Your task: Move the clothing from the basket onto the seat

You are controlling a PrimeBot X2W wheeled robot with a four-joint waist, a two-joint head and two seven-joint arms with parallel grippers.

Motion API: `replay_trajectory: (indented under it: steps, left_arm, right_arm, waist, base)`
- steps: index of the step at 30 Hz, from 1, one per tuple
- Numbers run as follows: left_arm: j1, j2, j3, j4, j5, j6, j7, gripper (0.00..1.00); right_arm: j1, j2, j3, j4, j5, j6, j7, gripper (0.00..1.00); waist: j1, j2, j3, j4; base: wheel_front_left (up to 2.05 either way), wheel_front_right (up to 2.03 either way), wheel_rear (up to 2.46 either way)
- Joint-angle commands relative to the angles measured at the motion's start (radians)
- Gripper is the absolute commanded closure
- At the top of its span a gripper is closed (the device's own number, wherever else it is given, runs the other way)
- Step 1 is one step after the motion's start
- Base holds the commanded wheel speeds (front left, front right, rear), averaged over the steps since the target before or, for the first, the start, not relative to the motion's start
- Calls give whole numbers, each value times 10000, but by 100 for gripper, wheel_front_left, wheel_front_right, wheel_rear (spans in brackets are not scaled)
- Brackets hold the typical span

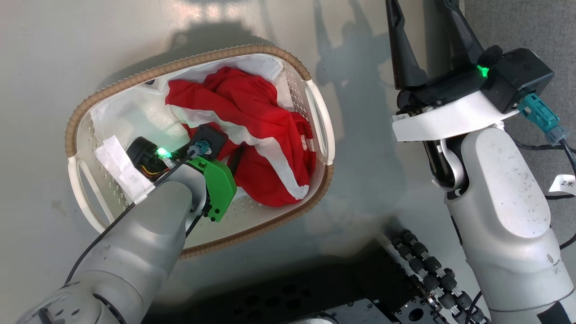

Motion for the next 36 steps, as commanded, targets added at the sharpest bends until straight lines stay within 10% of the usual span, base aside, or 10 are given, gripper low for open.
replay_trajectory:
  steps: [1,6,8,36]
  left_arm:
    - [-123,9,-41,59,-67,-1,33,0]
    - [-170,-33,-145,110,-256,-1,-8,0]
    - [-212,-40,-164,132,-337,-1,-28,100]
    - [947,523,227,-1352,-555,-1,-194,100]
  right_arm:
    - [56,-36,7,-45,-17,-14,-16,0]
    - [142,-36,70,-101,-8,-14,-16,0]
    - [111,-36,74,-87,-11,-14,-16,0]
    - [474,-38,168,908,213,-14,-16,0]
  waist:
    - [0,-1,-26,12]
    - [0,-1,-53,0]
    - [0,-1,-51,4]
    - [0,-1,-2831,263]
  base:
    - [0,0,0]
    - [0,0,0]
    - [0,0,0]
    - [0,0,0]
